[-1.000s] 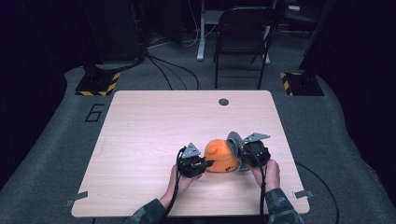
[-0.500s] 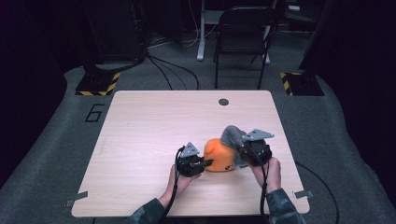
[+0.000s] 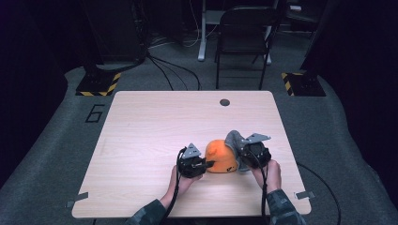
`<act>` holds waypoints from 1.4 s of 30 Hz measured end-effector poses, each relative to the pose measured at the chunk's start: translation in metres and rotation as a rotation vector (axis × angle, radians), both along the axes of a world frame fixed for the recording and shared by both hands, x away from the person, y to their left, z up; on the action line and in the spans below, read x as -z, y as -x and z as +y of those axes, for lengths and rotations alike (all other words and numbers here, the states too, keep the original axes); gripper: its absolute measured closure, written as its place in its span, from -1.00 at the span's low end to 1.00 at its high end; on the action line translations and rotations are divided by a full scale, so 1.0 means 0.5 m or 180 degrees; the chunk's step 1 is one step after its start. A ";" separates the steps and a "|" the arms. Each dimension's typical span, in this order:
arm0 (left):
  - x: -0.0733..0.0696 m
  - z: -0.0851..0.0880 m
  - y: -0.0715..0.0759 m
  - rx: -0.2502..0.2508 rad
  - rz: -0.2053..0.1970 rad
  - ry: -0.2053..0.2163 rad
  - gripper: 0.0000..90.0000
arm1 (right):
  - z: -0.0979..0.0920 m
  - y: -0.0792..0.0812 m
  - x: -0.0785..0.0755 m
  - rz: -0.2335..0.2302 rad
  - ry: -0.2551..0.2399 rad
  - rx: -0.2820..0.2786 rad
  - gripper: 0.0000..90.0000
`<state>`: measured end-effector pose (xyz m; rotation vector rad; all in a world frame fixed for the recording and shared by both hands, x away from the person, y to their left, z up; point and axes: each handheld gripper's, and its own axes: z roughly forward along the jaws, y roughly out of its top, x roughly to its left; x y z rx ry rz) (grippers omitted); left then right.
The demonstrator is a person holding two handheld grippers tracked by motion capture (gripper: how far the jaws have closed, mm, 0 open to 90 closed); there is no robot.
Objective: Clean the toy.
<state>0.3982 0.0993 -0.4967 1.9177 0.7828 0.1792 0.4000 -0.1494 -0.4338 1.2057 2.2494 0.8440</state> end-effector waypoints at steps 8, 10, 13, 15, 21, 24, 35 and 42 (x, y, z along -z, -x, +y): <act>0.000 0.003 -0.002 0.0006 0.0013 0.0019 0.72 | -0.040 -0.029 0.028 0.0238 0.0090 0.0230 0.69; 0.000 0.003 -0.002 0.0006 0.0013 0.0016 0.72 | -0.044 -0.026 0.016 0.0199 0.0057 0.0274 0.68; 0.000 0.002 -0.001 0.0004 -0.0001 0.0009 0.72 | -0.047 -0.012 -0.017 -0.0010 -0.0069 0.0276 0.68; 0.000 0.002 -0.001 0.0003 0.0001 0.0009 0.72 | -0.043 0.004 -0.049 -0.0213 -0.0238 0.0131 0.68; 0.000 0.003 0.000 0.0004 -0.0005 -0.0014 0.72 | 0.038 0.037 -0.079 -0.0396 -0.0143 -0.0229 0.69; -0.001 0.001 0.002 -0.0010 0.0011 -0.0002 0.72 | 0.044 0.024 -0.052 -0.0276 -0.0096 -0.0181 0.69; -0.002 0.006 -0.007 -0.0007 0.0041 0.0001 0.72 | 0.049 0.017 -0.050 -0.0267 -0.0113 -0.0229 0.70; 0.003 0.013 -0.015 0.0030 0.0041 -0.0010 0.43 | 0.068 0.011 -0.023 -0.0240 0.0000 -0.0225 0.73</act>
